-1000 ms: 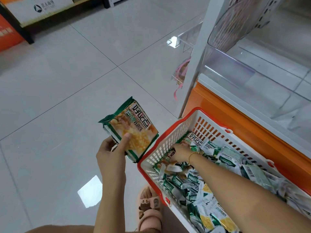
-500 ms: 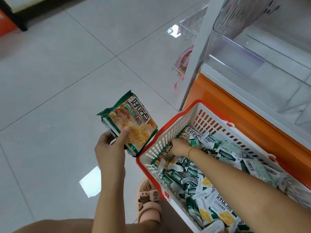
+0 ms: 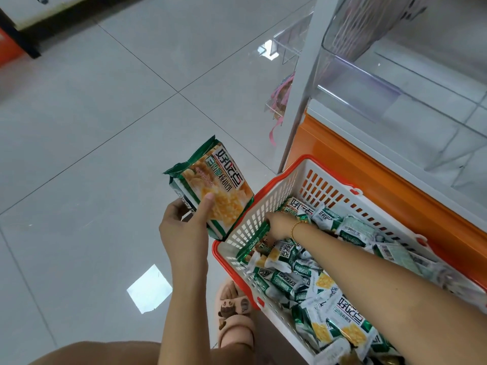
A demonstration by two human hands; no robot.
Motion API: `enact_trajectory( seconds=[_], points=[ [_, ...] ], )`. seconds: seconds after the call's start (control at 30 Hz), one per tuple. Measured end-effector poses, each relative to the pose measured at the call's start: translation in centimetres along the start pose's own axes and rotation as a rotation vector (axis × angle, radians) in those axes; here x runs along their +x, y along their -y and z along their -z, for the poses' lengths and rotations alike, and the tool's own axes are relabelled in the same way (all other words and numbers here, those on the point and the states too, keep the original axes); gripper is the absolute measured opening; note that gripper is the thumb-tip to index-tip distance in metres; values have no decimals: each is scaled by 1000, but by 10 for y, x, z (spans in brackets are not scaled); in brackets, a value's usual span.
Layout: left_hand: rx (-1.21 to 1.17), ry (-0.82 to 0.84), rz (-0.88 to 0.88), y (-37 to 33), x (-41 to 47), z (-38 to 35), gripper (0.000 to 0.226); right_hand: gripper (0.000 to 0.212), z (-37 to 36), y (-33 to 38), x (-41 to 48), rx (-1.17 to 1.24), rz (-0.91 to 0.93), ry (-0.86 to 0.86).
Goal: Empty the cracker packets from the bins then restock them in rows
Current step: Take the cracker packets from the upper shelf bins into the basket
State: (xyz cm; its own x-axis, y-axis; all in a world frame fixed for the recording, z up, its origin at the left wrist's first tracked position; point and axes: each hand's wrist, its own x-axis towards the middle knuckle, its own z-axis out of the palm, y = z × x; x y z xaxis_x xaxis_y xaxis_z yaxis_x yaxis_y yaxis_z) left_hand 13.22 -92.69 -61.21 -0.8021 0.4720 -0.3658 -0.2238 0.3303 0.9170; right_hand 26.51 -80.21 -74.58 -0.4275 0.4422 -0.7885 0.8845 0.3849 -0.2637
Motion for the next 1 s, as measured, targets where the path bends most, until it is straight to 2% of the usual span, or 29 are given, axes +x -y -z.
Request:
enact_trajectory(
  seconds=[0.3,0.5,0.6,0.67,0.77,0.83,0.93,1.0],
  points=[
    [38,39,-64,-1,-14,-5,22,45,-16,-30,-52,173,211,-221],
    [48,-17,-131,-4,-28,4,26,43,44,-33,-137,424,256,-483],
    [65,15,-137,-7,-38,6,29,32,84,-43,-189,646,326,-485],
    [96,84,-145,-9,-48,3,35,37,102,-49,-218,723,383,-470],
    [140,243,-155,-10,-74,-6,40,19,118,-59,-247,869,406,-382],
    [132,382,-97,-8,-95,-13,45,19,125,-64,-265,942,388,-284],
    [53,589,17,-10,-122,-22,62,34,128,-75,-287,936,320,-230],
    [10,656,91,-10,-132,-31,89,61,125,-86,-301,908,271,-274]
  ],
)
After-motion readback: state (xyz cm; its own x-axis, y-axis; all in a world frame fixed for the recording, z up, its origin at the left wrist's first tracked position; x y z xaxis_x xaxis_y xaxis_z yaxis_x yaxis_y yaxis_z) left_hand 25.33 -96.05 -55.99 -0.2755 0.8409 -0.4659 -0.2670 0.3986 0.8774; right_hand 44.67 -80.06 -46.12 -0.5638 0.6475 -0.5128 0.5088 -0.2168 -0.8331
